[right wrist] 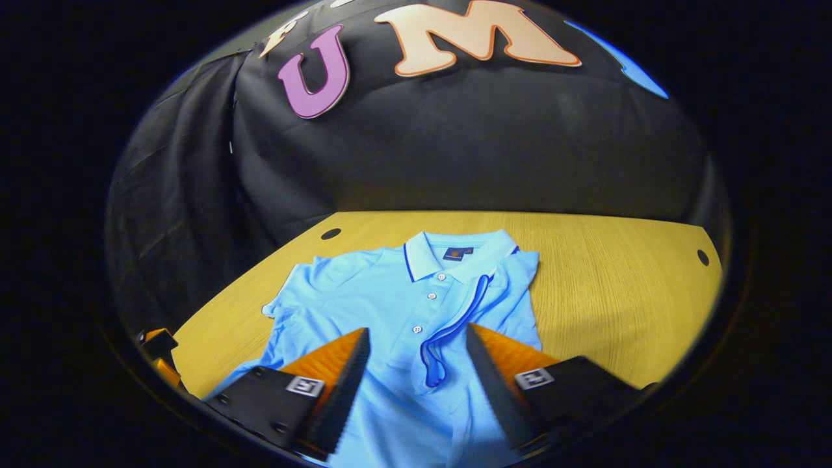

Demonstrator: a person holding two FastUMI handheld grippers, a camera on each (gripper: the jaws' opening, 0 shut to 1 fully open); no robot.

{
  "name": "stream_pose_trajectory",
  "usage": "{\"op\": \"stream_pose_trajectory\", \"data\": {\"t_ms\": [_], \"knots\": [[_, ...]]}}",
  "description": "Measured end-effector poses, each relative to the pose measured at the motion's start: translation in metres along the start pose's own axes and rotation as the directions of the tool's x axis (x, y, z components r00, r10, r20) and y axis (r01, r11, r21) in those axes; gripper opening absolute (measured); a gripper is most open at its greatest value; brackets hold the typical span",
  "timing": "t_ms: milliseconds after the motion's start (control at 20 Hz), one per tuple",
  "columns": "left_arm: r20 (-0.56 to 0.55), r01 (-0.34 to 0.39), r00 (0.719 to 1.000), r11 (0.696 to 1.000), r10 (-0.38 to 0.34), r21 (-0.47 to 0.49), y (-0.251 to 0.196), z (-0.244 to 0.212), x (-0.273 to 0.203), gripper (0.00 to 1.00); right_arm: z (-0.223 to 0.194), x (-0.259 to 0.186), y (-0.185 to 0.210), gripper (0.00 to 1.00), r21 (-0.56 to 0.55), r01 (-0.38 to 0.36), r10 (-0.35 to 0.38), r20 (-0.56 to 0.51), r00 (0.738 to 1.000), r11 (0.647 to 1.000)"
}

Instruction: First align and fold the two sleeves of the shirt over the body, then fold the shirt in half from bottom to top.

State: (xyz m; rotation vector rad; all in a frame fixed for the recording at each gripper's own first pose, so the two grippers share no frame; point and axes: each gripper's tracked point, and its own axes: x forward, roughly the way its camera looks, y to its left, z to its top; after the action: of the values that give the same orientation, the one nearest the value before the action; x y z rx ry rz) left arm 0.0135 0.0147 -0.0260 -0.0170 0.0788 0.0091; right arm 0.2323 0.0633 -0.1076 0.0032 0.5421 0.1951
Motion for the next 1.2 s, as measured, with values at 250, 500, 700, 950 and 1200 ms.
{"op": "stream_pose_trajectory", "data": {"t_ms": [250, 500, 700, 950, 1200], "knots": [[-0.039, -0.045, 0.998, 0.999, 0.044, -0.01, 0.024, -0.008, 0.007, 0.94, 0.01, -0.057, 0.014, 0.97, 0.017, -0.035, 0.033, 0.1, 0.994, 0.999], [-0.076, -0.066, 0.995, 0.998, 0.065, -0.01, 0.047, 0.0, 0.02, 0.95, 0.001, -0.142, 0.002, 0.97, -0.002, -0.009, 0.009, 0.227, 0.974, 1.0], [-0.118, -0.087, 0.99, 0.996, 0.083, -0.029, 0.069, 0.014, 0.047, 0.94, -0.014, -0.2, -0.006, 0.97, 0.023, -0.002, -0.005, 0.289, 0.957, 1.0], [-0.198, -0.117, 0.974, 0.993, 0.108, -0.031, 0.094, 0.022, 0.101, 0.94, -0.035, -0.245, -0.014, 0.97, 0.052, 0.003, -0.02, 0.346, 0.938, 0.999], [-0.293, -0.156, 0.944, 0.988, 0.15, 0.001, 0.114, 0.001, 0.151, 0.94, -0.041, -0.256, -0.024, 0.97, 0.06, 0.037, -0.055, 0.352, 0.934, 0.998]]}}
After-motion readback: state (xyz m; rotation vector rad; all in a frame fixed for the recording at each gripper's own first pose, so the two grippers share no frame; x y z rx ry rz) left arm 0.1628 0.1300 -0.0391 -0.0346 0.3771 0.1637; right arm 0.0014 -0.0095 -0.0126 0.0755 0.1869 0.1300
